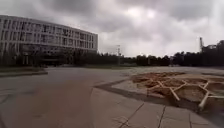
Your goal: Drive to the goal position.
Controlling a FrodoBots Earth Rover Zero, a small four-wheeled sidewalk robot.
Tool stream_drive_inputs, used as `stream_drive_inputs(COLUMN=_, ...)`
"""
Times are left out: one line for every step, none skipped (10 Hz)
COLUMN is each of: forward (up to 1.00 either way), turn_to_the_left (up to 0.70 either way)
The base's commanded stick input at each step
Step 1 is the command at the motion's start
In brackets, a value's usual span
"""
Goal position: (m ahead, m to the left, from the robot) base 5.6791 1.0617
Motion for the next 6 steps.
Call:
stream_drive_inputs(forward=0.7, turn_to_the_left=0.0)
stream_drive_inputs(forward=0.7, turn_to_the_left=0.0)
stream_drive_inputs(forward=0.7, turn_to_the_left=0.0)
stream_drive_inputs(forward=0.7, turn_to_the_left=0.0)
stream_drive_inputs(forward=0.7, turn_to_the_left=0.0)
stream_drive_inputs(forward=0.7, turn_to_the_left=0.0)
